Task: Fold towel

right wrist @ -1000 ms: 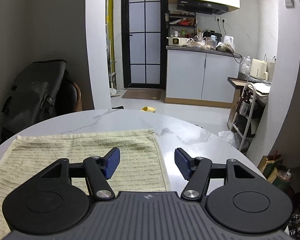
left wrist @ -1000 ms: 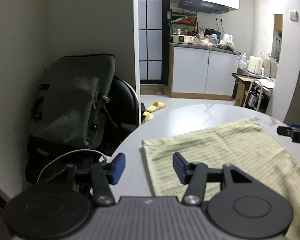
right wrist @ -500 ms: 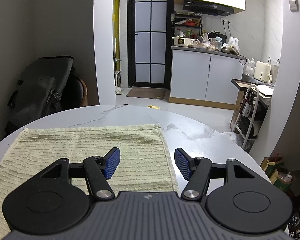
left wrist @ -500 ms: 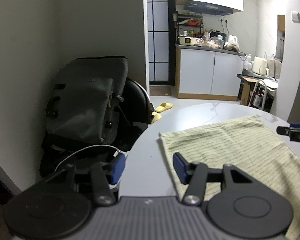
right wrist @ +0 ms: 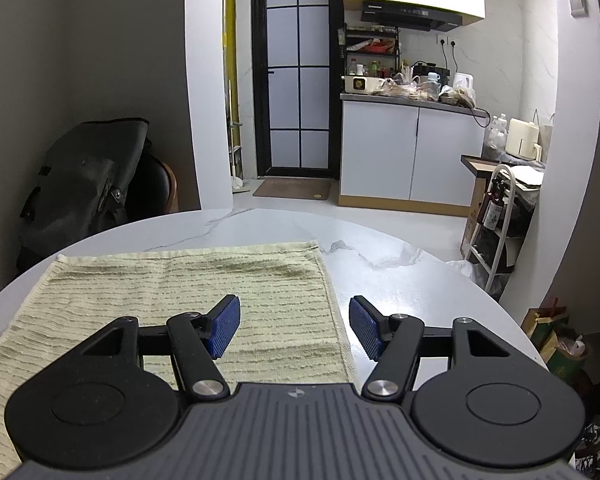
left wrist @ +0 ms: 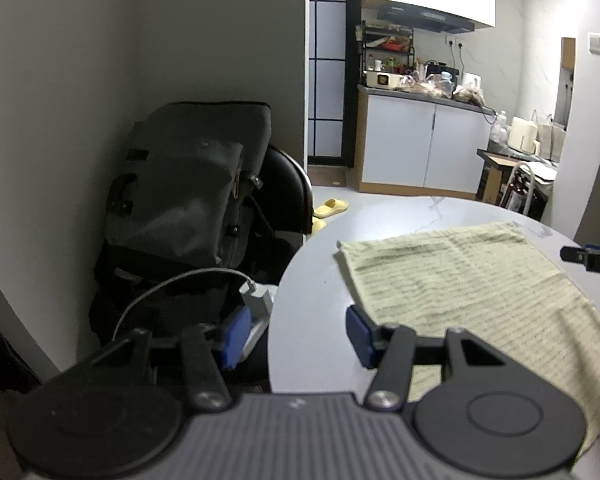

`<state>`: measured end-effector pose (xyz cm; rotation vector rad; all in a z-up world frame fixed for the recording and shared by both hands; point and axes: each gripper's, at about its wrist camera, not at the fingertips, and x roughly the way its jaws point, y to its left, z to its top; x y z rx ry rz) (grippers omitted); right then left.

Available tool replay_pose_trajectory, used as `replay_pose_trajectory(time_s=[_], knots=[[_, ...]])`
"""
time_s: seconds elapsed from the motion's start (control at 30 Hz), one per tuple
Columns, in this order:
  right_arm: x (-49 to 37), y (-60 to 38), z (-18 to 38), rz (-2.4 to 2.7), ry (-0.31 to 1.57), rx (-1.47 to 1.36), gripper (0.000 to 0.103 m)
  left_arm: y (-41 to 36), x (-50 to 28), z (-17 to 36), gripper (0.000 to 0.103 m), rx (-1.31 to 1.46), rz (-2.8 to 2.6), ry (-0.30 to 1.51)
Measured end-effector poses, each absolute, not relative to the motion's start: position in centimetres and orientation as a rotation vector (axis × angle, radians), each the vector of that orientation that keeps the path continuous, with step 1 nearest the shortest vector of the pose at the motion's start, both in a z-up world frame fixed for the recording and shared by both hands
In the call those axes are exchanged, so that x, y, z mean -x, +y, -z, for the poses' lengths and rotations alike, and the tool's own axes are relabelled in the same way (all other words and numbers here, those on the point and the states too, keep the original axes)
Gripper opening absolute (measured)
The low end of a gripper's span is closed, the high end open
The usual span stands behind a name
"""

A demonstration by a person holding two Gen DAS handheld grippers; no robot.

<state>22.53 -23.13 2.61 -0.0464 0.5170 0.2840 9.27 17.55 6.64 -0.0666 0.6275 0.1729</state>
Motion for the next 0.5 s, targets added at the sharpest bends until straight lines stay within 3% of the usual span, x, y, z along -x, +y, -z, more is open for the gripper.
replay_pose_trajectory(time_s=[0.5], knots=[[-17.8,-25.5,-2.3,-0.296,0.506,0.022,0.065,16.7,-5.2,-6.1,0.056,0.047,-0.082,0.618]])
